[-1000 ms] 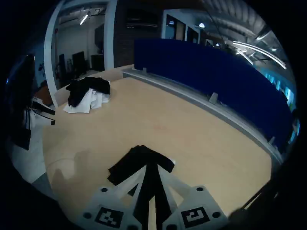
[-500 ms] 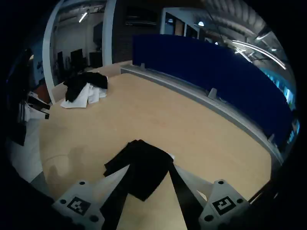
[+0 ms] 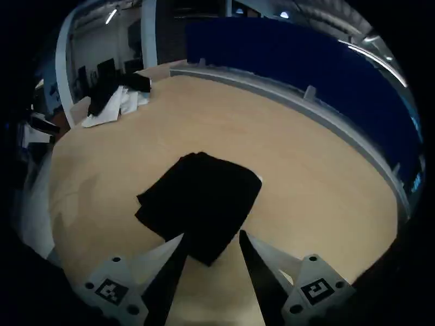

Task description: Fold towel

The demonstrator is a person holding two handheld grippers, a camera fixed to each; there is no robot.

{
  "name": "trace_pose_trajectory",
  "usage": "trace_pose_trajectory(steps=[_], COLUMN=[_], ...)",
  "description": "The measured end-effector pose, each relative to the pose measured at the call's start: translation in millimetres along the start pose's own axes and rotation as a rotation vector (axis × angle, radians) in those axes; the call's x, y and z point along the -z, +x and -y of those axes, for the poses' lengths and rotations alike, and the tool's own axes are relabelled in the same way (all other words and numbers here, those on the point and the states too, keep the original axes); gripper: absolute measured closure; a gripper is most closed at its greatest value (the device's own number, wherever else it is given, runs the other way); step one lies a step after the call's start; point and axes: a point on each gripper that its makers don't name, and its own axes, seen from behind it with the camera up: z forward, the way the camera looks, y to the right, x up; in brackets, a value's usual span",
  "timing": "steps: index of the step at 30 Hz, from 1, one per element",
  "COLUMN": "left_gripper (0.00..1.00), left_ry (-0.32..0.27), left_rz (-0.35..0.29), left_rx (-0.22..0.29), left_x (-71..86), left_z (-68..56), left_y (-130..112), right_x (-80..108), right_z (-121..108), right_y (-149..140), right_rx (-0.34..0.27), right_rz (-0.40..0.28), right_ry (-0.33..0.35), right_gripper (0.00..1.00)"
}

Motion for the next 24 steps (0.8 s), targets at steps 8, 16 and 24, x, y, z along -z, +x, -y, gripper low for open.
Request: trace_pose_trajectory(steps=[8,16,24], left_gripper=[0.04,0.04,0.04], left_ry=[0.001,-0.003,-0.005], left_rz=[0.016,0.013,0.013], left_rx=[0.004,0.005,0.003], left_x=[-5.8,-5.9,-6.0], left_z=[1.2,-1.3,-3.1], left_y=[-6,0,4], right_x=[-11.6,-15.5,-16.2], right_z=[1,-2,-2], right_y=[-30,-38,-43], right_rx=[-0.001,0.015,0.020], right_rz=[0.057,0.085,0.099], right_ry=[0.009,0.013,0.017], right_gripper=[0.32,0.33,0.52])
